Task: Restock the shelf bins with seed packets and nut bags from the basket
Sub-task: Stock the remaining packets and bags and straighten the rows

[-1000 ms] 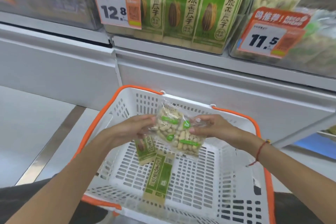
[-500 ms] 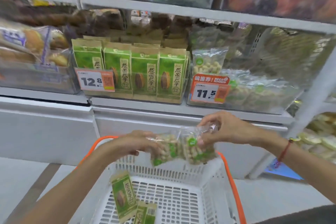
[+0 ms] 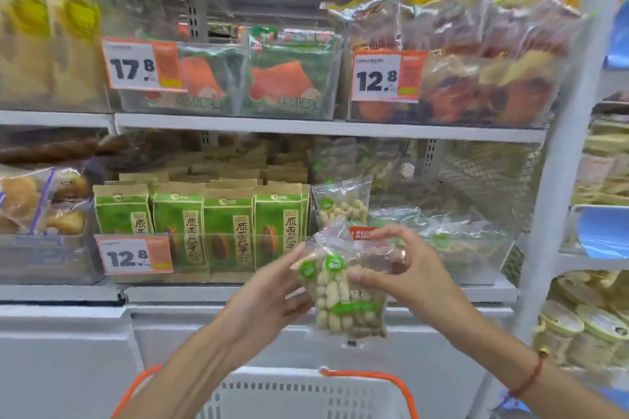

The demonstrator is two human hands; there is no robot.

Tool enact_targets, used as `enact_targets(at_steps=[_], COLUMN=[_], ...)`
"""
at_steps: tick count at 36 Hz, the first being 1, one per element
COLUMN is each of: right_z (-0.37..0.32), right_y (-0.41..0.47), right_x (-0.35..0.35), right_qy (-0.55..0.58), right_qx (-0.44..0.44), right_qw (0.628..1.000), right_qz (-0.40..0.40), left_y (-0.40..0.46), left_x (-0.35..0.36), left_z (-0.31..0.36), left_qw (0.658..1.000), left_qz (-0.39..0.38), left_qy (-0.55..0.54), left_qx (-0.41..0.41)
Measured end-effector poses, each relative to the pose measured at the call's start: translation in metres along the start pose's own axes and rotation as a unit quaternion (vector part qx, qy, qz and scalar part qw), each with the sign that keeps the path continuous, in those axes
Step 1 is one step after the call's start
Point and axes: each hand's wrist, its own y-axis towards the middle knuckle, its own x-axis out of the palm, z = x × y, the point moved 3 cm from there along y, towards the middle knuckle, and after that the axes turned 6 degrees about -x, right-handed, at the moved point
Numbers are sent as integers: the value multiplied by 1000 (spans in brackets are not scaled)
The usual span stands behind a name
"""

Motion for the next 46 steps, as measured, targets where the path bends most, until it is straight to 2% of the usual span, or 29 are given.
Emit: enact_targets(at_steps=[3, 6, 10, 12, 14, 16, 19, 21, 24, 27, 29, 31, 33, 35, 37, 39, 42, 46], right_z=[-3, -2, -12, -18, -21, -18, -11, -11, -9, -1, 4, 10, 16, 19, 21, 29, 41, 51], right_y=[2, 4, 4, 4, 6, 10, 17, 20, 28, 39, 46, 56, 68, 84, 101, 119, 143, 172], right_x=[-10, -17, -27, -34, -43, -47, -48, -55, -69, -81, -84, -90, -100, -109, -114, -116, -113, -103], right_qy=[36, 29, -25, -54, -136, -160, -131, -95, -7, 14, 5, -2, 9, 61, 110, 96, 103, 161], right_qx=[-10, -39, -77, -103, -138, -122, -51, -13, 16, 17, 35, 62, 97, 134, 163, 172, 170, 136], right_qw=[998, 996, 994, 985, 966, 968, 987, 993, 1000, 1000, 999, 998, 995, 989, 980, 980, 977, 968], right_qz=[48, 70, 78, 124, 173, 150, 79, 63, -21, -9, 9, 26, 37, 31, 36, 40, 80, 140], left_y=[4, 13, 25, 29, 30, 33, 40, 45, 52, 60, 69, 75, 77, 81, 88, 94, 99, 103], left_x=[20, 40, 56, 62, 69, 77, 83, 86, 93, 96, 89, 75, 61, 48, 38, 33, 27, 24], left_z=[8, 13, 21, 25, 31, 35, 40, 45, 58, 70, 76, 84, 91, 94, 94, 95, 97, 95], left_qw=[999, 994, 985, 977, 971, 968, 960, 953, 936, 913, 884, 826, 731, 637, 583, 561, 566, 553], left_qz=[-1, 30, 37, 24, 17, 25, 45, 50, 55, 54, 97, 187, 262, 296, 292, 287, 290, 295], left_qy=[0, 58, 119, 160, 173, 161, 173, 193, 227, 291, 360, 433, 534, 632, 698, 724, 723, 730], left_qx=[45, 87, 120, 139, 163, 193, 217, 230, 264, 280, 282, 309, 333, 328, 296, 281, 269, 271])
